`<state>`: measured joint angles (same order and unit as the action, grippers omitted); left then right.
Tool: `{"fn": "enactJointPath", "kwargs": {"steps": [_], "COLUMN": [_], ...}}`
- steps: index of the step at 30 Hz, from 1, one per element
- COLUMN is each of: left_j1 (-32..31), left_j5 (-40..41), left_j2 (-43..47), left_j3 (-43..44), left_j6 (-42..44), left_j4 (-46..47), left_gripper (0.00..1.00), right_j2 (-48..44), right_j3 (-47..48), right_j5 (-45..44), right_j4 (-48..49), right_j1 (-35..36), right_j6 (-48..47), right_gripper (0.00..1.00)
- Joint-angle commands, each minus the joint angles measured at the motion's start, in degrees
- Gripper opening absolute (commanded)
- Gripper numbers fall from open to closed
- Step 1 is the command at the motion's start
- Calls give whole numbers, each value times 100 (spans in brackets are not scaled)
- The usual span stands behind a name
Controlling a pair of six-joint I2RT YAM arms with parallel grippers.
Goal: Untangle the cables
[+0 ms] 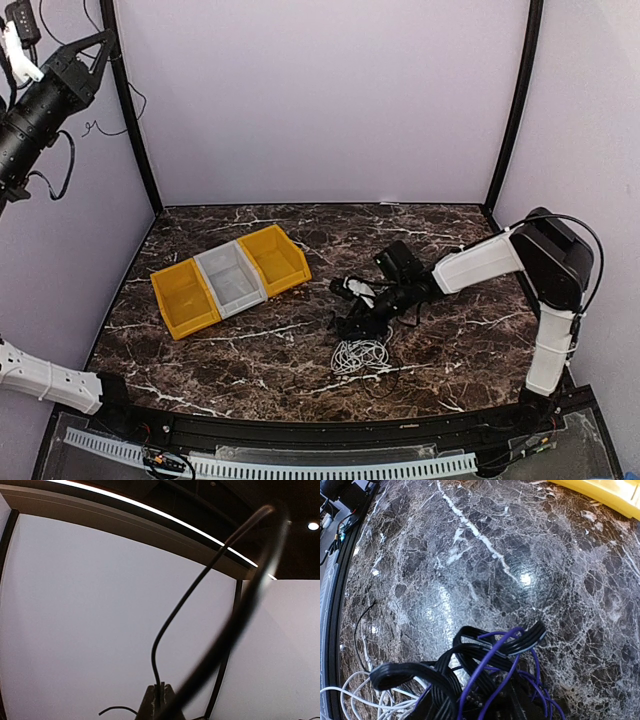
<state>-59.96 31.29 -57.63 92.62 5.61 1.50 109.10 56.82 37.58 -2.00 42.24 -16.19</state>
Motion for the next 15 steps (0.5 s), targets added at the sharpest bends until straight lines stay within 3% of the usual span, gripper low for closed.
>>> {"fn": "enactJointPath", "kwargs": {"steps": [1, 8, 9, 11, 15], "left_j1": [-15, -15, -15, -15, -15], "left_j5": [876, 1824, 2012, 2162, 2039], "left_j2": [49, 131, 162, 297, 680], "left_j3": [-386, -503, -527, -749, -1444], "left_j6": [125, -858, -1105, -1478, -2087], "left_j4": [-582, -2080, -2231, -2529, -2651], "left_gripper": [0, 0, 0, 0, 0], "right_j2": [-237, -1243, -1385, -1579, -1887], "right_j3": [308, 1000, 1114, 1484, 1922], "right_j5": [-141, -289, -281, -243, -393], "right_j4": [-523, -1651, -1824, -2572, -3330], "right_j1": [-43, -268, -297, -338, -544], "right_j6": [-212, -895, -1004, -1402, -1688], "right_gripper": [44, 66, 72, 97, 98]}}
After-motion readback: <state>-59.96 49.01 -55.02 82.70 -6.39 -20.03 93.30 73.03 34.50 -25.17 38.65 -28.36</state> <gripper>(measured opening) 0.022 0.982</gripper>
